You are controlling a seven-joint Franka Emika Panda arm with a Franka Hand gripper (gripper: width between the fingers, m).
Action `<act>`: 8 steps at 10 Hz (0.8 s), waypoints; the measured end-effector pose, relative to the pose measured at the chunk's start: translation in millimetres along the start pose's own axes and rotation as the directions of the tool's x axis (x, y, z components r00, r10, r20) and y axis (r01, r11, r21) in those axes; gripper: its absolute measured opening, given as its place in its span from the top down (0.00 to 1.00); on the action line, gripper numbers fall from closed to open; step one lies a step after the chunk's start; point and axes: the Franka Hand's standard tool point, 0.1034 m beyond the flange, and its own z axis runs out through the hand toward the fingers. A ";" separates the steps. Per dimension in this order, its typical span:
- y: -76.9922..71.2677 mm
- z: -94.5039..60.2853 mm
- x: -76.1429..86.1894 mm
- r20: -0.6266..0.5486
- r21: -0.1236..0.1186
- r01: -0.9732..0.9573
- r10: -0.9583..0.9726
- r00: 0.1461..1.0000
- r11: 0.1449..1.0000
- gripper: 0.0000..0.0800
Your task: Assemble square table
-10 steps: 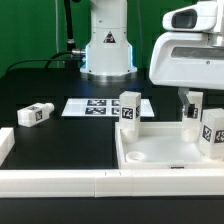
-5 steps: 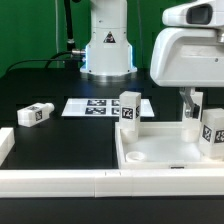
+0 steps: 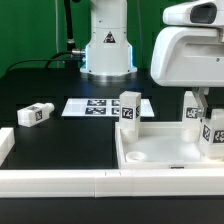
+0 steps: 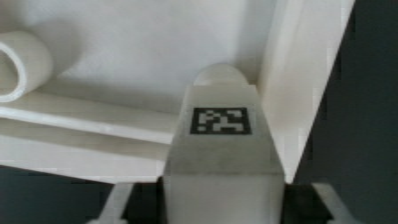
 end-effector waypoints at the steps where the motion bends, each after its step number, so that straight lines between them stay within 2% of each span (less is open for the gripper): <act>1: 0.0 0.0 0.0 0.000 0.001 -0.014 0.014 1.000 1.000 0.64; 4: 2.9 0.5 -0.1 0.001 0.001 -0.266 0.266 0.964 0.964 0.64; 7: 2.8 1.3 -1.4 0.001 -0.002 -0.579 0.579 0.816 0.816 0.64; 8: 3.4 1.5 -1.7 0.002 -0.002 -0.676 0.676 0.737 0.737 0.64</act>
Offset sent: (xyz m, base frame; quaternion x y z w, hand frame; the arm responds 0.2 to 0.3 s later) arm 0.0006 -0.0082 -0.0003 0.0079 -0.0042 0.2048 0.9788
